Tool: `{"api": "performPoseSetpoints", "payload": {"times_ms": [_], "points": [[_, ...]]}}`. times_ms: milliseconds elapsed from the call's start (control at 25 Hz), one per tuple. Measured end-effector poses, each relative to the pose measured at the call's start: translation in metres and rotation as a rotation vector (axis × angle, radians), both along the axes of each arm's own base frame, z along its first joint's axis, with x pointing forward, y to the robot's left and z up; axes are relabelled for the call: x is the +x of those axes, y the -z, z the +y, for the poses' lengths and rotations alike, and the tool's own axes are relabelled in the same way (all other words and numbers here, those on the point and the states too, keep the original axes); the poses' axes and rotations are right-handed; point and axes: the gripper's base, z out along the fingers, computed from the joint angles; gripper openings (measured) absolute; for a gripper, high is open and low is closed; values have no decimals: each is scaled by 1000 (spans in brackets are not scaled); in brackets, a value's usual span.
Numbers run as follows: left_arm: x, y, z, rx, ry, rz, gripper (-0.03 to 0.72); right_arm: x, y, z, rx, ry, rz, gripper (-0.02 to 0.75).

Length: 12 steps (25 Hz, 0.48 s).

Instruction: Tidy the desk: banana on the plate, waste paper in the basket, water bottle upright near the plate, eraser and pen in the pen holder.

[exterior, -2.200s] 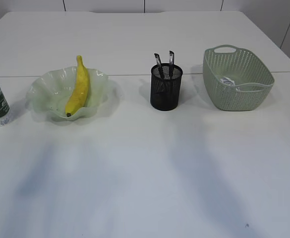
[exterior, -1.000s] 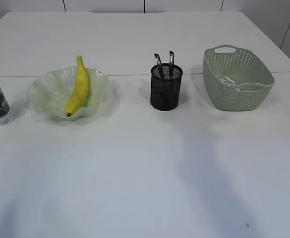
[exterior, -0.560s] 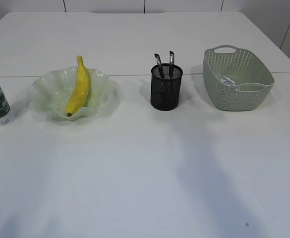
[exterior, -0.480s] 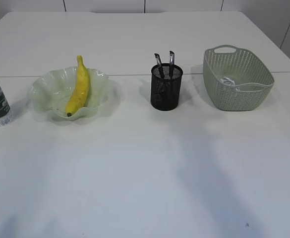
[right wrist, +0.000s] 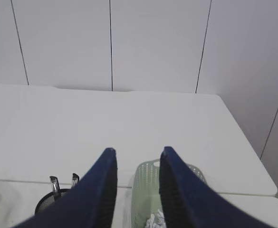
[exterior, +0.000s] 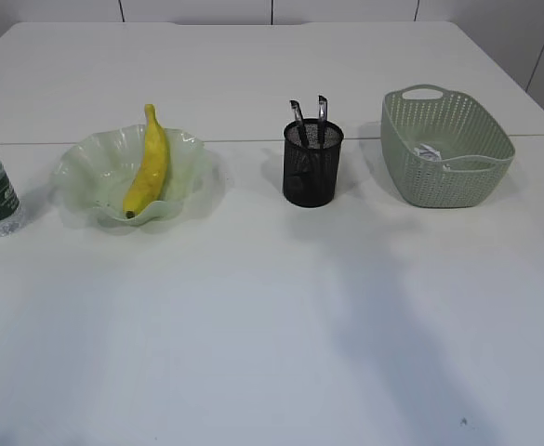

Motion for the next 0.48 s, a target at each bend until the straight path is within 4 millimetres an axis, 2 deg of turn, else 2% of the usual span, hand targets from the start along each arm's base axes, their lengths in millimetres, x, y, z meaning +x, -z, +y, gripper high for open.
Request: {"api": "performPoseSetpoints", "payload": {"times_ms": [240, 360, 480], "points": [[0, 1, 1, 11, -8, 11, 467, -8, 4, -1, -55, -27, -32, 232], [1, 7, 1, 10, -10, 42, 466, -15, 2, 4, -49, -100, -69, 232], [1, 7, 2, 11, -13, 47, 466, -22, 8, 8, -51, -177, -64, 232]]}}
